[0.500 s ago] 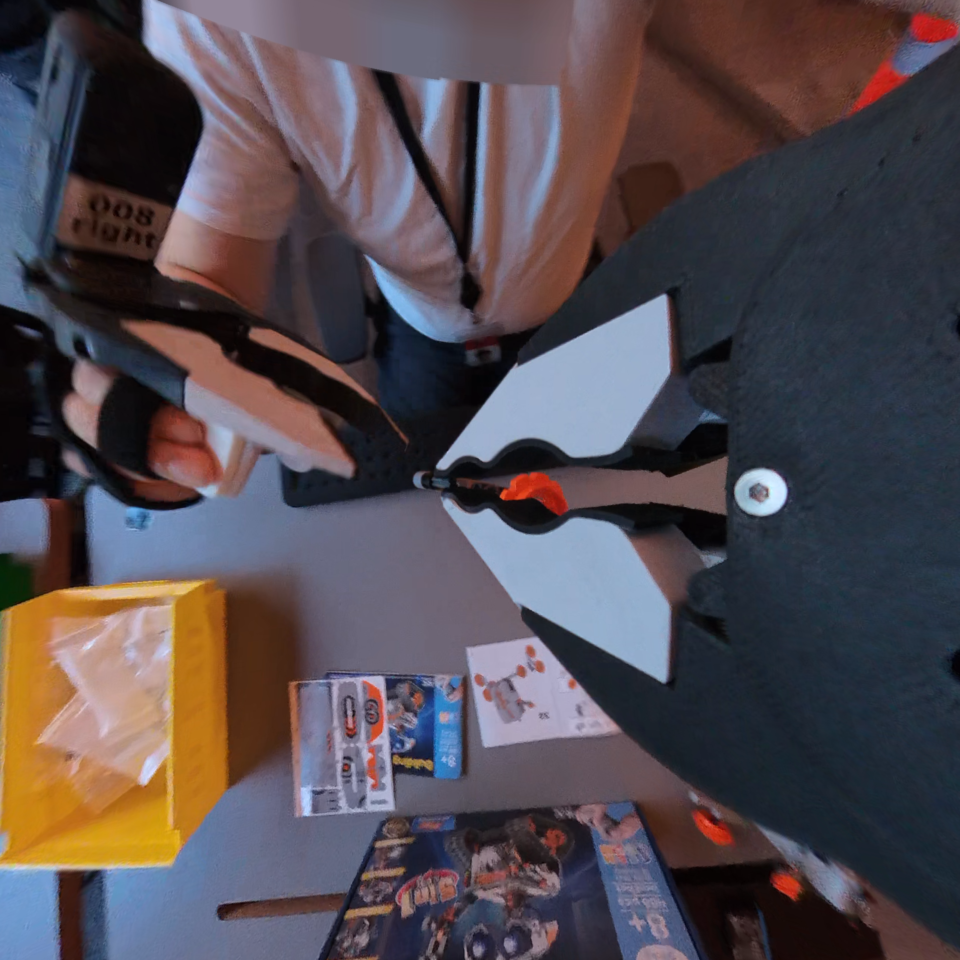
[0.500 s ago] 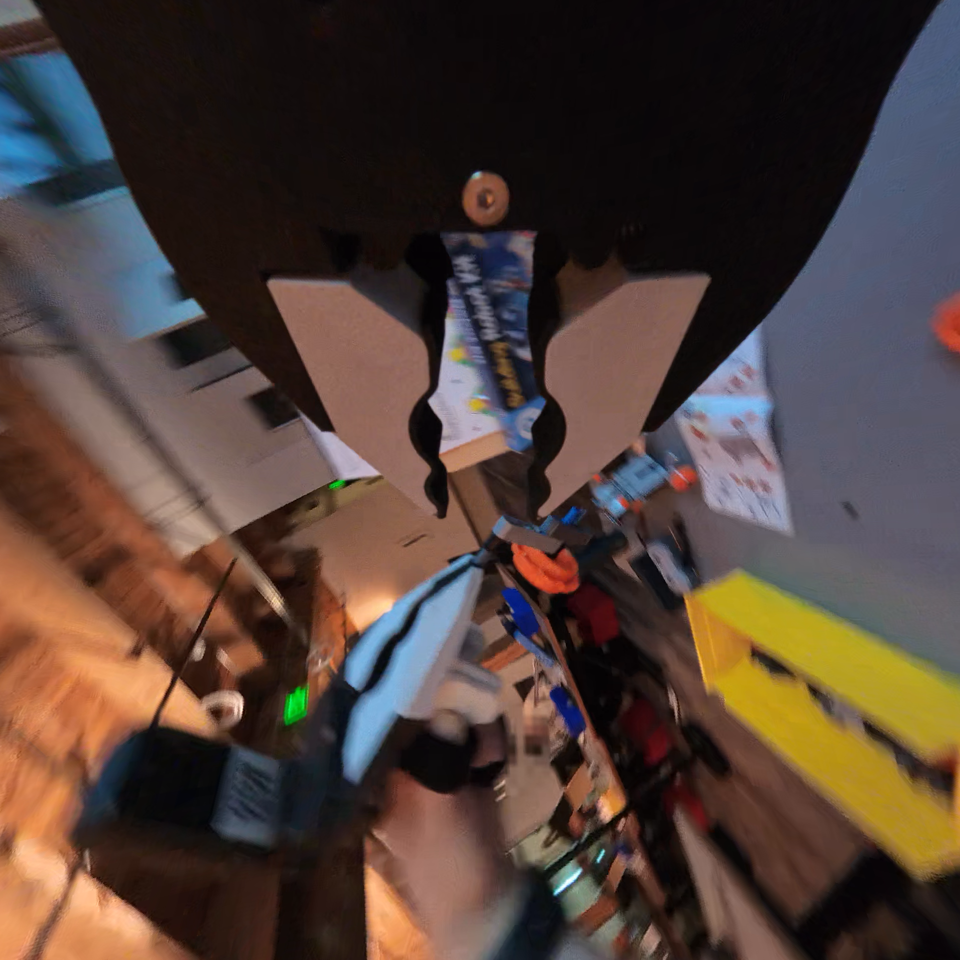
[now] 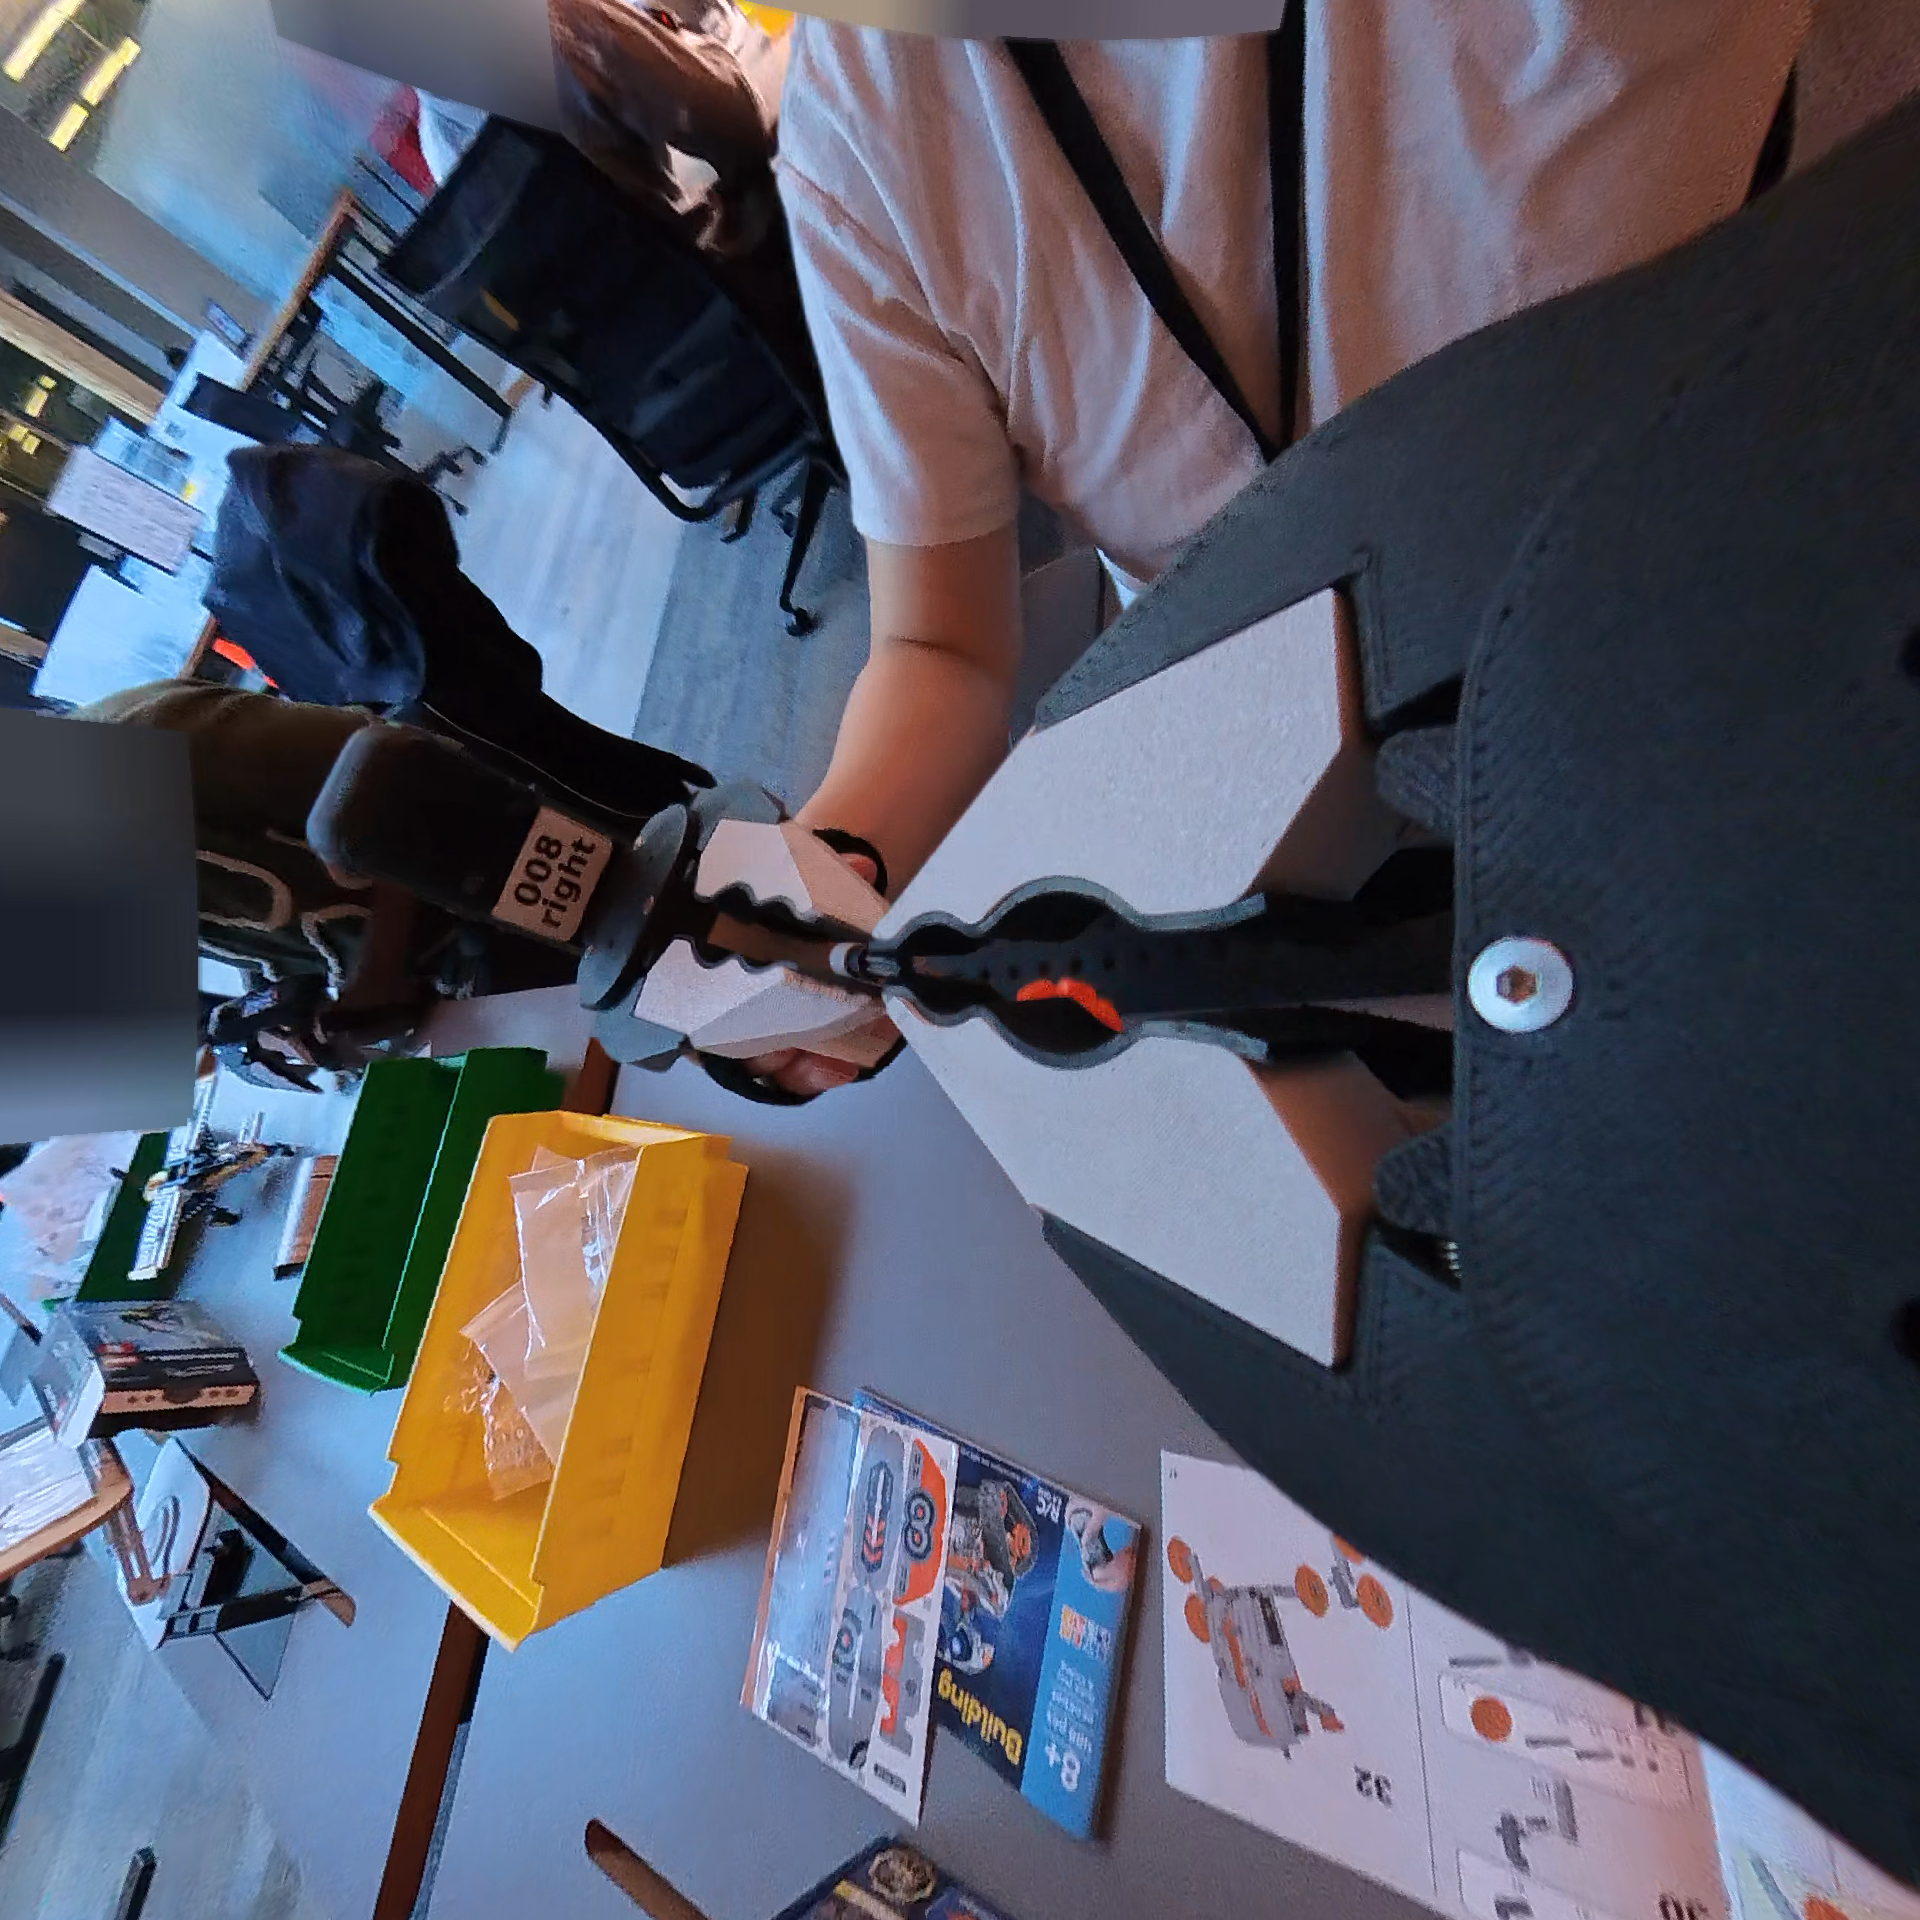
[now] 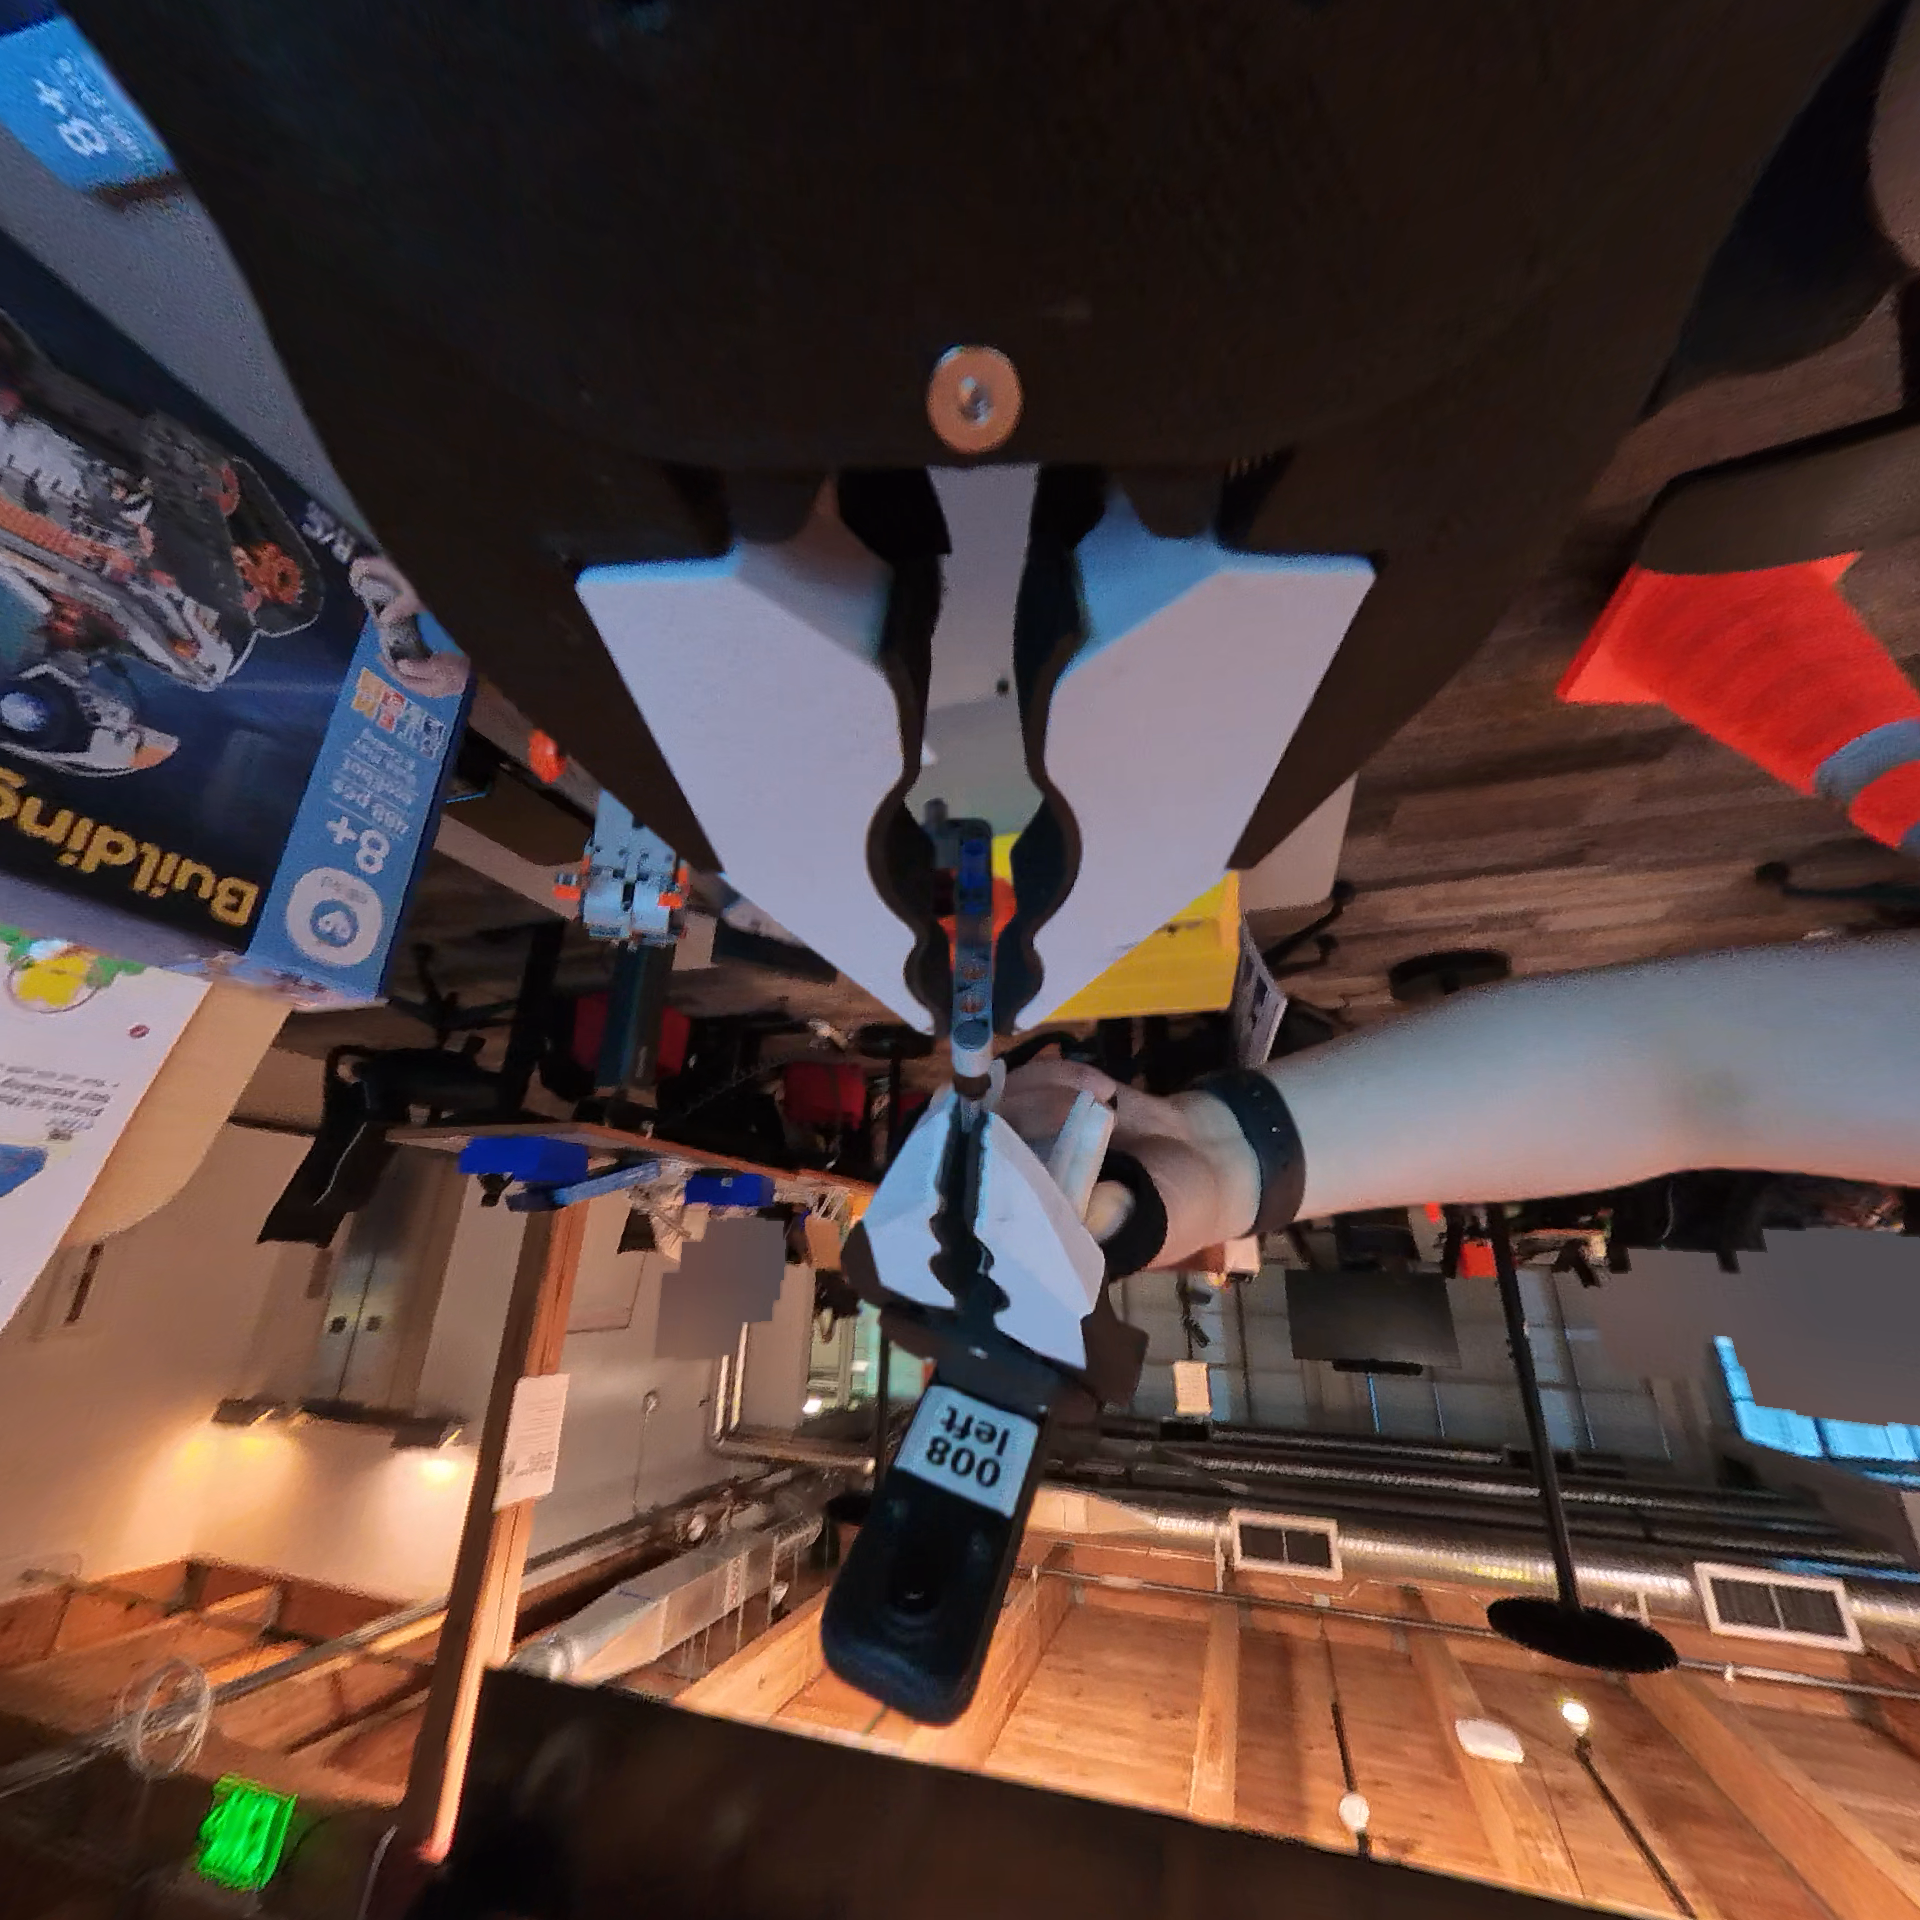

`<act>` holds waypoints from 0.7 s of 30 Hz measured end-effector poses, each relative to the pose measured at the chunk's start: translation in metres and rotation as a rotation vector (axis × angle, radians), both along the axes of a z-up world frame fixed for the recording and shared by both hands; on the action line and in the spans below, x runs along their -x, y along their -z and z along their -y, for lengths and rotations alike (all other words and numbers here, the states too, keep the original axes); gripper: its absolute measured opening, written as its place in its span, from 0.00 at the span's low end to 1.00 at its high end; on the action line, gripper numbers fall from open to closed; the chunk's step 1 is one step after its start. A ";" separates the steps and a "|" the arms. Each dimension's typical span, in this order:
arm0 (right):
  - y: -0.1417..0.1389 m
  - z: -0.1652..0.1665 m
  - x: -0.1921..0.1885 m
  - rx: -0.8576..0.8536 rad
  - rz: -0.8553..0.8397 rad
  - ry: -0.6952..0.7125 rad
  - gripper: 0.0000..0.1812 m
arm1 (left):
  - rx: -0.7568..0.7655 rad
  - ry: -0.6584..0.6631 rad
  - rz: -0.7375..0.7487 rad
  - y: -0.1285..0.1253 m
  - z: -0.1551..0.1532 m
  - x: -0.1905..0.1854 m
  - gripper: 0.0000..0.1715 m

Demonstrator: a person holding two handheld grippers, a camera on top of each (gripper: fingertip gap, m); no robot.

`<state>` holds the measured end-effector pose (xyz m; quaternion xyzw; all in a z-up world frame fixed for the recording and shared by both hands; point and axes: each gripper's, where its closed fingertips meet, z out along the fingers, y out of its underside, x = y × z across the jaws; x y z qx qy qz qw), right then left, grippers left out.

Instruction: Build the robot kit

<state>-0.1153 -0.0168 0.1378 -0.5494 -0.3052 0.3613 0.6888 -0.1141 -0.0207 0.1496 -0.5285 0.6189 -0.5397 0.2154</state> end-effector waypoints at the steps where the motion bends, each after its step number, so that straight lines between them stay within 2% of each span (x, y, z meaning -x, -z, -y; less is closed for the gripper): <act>1: 0.007 -0.002 0.002 0.027 0.030 -0.018 0.03 | 0.012 -0.003 0.001 0.005 -0.001 0.001 0.00; 4: 0.020 -0.004 0.006 0.107 0.061 -0.082 0.03 | 0.013 -0.013 0.020 0.020 -0.005 0.007 0.00; 7: 0.033 -0.015 0.002 0.176 0.083 -0.052 0.03 | 0.001 -0.119 0.142 0.021 -0.023 0.021 0.00; 9: 0.040 -0.020 0.000 0.228 0.058 -0.062 0.03 | 0.068 -0.214 0.256 0.020 -0.040 0.040 0.00; 11: 0.048 -0.024 -0.002 0.279 0.017 -0.082 0.03 | 0.165 -0.272 0.341 0.033 -0.045 0.062 0.00; 13: 0.060 -0.028 0.000 0.321 0.010 -0.099 0.03 | 0.240 -0.289 0.402 0.057 -0.035 0.081 0.00; 16: 0.079 -0.035 0.006 0.357 -0.007 -0.102 0.03 | 0.273 -0.389 0.426 0.106 -0.018 0.100 0.02; 19: 0.106 -0.045 0.014 0.381 -0.009 -0.067 0.03 | 0.292 -0.496 0.382 0.154 -0.004 0.114 0.02; 21: 0.128 -0.056 0.019 0.437 -0.035 -0.018 0.03 | 0.278 -0.582 0.295 0.183 -0.003 0.120 0.04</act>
